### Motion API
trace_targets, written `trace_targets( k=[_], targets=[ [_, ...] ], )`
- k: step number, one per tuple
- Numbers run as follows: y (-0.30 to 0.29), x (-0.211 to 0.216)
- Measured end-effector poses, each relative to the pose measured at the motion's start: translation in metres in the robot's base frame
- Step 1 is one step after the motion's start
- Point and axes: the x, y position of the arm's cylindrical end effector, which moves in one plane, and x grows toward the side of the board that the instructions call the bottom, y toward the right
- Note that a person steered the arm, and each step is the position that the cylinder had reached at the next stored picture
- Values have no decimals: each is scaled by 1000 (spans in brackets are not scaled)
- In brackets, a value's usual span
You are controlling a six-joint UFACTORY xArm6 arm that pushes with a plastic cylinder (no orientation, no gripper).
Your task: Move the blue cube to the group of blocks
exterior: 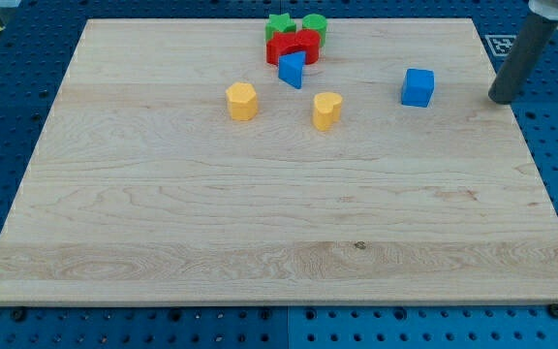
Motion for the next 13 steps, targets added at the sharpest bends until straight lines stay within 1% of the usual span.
trace_targets(
  k=[1,2,3,4,6,8,10,13],
  targets=[
    [-41,3],
    [-99,3],
    [-131,-5],
    [-133,-15],
    [-84,-2],
    [-85,-12],
    [-86,-42],
    [-95,-47]
  ],
)
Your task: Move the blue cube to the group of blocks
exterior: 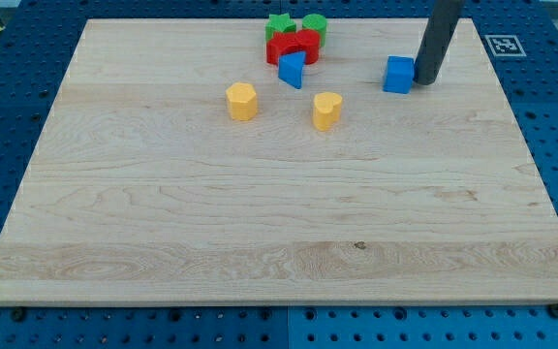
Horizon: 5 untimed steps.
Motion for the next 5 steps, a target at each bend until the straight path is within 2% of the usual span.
trace_targets(
  k=[3,5],
  targets=[
    [-26,17],
    [-42,3]
  ],
)
